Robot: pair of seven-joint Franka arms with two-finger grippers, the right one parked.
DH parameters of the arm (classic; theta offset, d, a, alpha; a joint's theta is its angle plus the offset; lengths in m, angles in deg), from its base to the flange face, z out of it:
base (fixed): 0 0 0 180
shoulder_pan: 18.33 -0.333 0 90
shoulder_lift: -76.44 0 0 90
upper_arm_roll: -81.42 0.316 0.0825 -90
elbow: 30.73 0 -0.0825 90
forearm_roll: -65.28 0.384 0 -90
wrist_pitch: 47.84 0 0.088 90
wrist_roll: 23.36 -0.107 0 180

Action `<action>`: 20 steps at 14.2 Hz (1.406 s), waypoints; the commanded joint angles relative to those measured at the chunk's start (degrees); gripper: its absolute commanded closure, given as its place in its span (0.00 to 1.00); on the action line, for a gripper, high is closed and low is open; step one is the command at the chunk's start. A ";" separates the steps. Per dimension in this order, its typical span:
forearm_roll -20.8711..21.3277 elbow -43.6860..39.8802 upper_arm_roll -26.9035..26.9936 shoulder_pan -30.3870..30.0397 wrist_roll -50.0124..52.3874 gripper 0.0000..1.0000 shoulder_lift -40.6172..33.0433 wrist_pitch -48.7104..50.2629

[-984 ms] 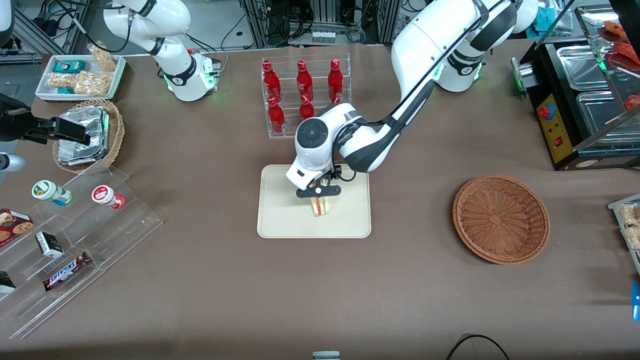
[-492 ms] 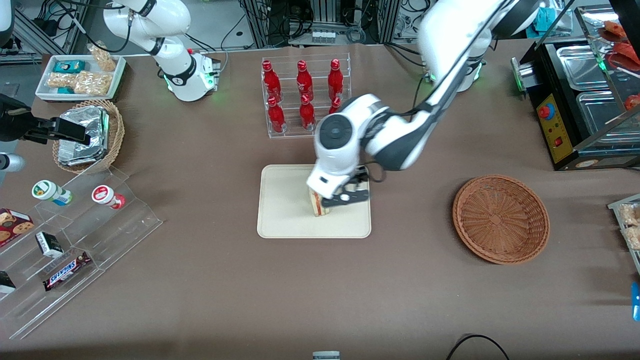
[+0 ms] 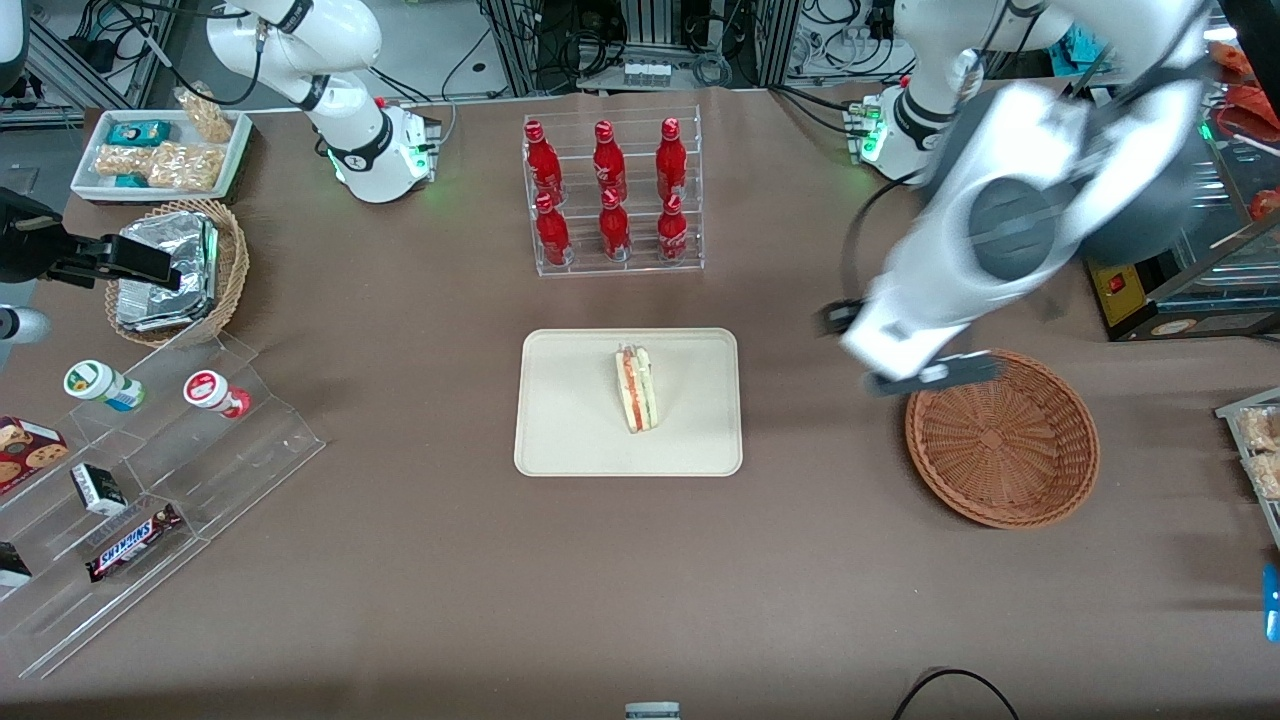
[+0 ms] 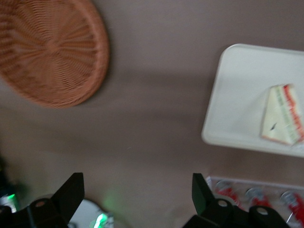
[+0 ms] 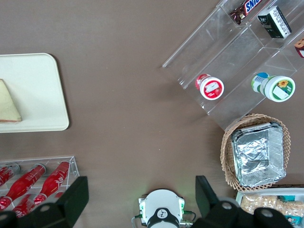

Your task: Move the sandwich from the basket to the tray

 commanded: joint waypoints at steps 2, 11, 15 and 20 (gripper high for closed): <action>-0.33 2.84 -0.32 -9.23 -12.08 0.00 -8.46 8.35; 3.46 -5.78 -0.06 -12.31 -14.04 0.00 -7.94 14.53; 3.72 -3.77 -0.06 -13.29 -13.86 0.00 -7.94 16.00; 1.79 1.07 0.20 -15.92 -13.25 0.00 -9.25 9.87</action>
